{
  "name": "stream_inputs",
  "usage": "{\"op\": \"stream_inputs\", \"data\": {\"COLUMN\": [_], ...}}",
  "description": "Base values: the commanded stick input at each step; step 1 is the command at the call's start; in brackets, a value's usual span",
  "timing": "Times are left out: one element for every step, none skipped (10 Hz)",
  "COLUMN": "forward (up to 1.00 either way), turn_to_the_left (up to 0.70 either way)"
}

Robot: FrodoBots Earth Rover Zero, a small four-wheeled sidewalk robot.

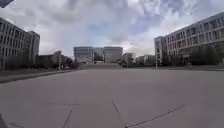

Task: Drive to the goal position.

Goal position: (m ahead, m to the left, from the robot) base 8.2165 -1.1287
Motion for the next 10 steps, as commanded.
{"op": "stream_inputs", "data": {"forward": [0.70, 0.70, 0.70, 0.70, 0.70, 0.70, 0.70, 0.70, 0.70, 0.70], "turn_to_the_left": [0.00, 0.00, 0.00, 0.00, 0.00, 0.00, 0.00, 0.05, 0.13, 0.21]}}
